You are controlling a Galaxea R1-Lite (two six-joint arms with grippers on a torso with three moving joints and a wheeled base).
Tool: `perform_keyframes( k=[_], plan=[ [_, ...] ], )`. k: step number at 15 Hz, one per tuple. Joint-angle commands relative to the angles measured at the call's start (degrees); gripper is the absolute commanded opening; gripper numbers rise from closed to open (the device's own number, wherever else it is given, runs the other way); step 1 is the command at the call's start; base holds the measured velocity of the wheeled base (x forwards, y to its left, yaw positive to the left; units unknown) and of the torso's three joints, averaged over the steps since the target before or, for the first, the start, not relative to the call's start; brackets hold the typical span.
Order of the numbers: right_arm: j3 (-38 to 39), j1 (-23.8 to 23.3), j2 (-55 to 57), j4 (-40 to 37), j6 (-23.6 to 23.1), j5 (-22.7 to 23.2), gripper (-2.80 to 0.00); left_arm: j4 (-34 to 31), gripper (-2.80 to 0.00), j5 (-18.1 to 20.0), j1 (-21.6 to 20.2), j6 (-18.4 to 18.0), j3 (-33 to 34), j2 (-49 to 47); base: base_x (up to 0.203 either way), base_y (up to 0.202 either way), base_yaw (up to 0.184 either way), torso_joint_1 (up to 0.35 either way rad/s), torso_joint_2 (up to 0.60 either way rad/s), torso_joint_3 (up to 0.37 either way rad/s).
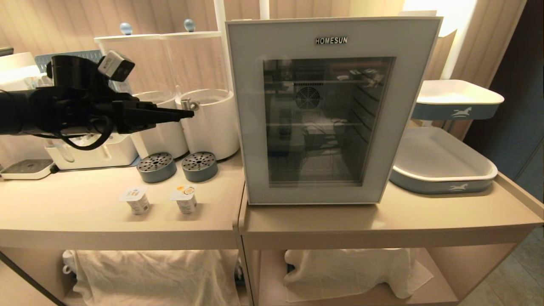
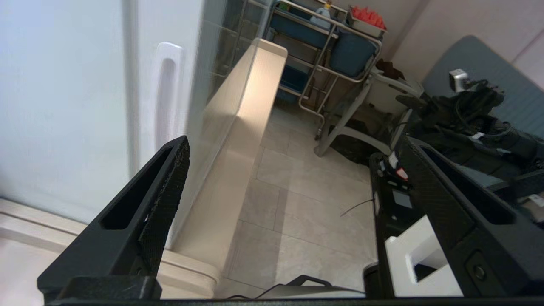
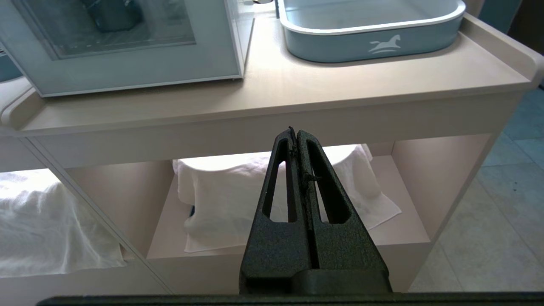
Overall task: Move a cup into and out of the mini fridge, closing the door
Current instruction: Open the freezer door
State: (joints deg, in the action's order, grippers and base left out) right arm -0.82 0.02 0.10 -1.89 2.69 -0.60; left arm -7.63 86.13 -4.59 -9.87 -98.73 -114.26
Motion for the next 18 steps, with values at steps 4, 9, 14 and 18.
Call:
perform_keyframes(
  k=[4, 9, 14, 18],
  plan=[
    [0.0, 0.0, 0.1, 0.0, 0.0, 0.0, -2.80, -0.2, 0.00, -3.7, 6.6, -7.0, -6.9, -9.5, 0.000, 0.000, 0.000, 0.000, 0.00, 0.000],
    [0.0, 0.0, 0.1, 0.1, 0.0, 0.0, -2.80, -0.2, 0.00, -12.2, 11.5, -8.1, -10.5, -14.2, 0.000, 0.000, 0.000, 0.000, 0.00, 0.000],
    [0.0, 0.0, 0.1, 0.1, 0.0, 0.0, -2.80, -0.3, 0.00, -12.4, 15.6, -8.5, -11.2, -14.9, 0.000, 0.000, 0.000, 0.000, 0.00, 0.000],
    [-0.1, 0.0, 0.1, 0.0, 0.0, 0.0, -2.80, -0.8, 0.00, -12.1, 16.0, -7.9, -7.9, -11.5, 0.000, 0.000, 0.000, 0.000, 0.00, 0.000]
  ],
)
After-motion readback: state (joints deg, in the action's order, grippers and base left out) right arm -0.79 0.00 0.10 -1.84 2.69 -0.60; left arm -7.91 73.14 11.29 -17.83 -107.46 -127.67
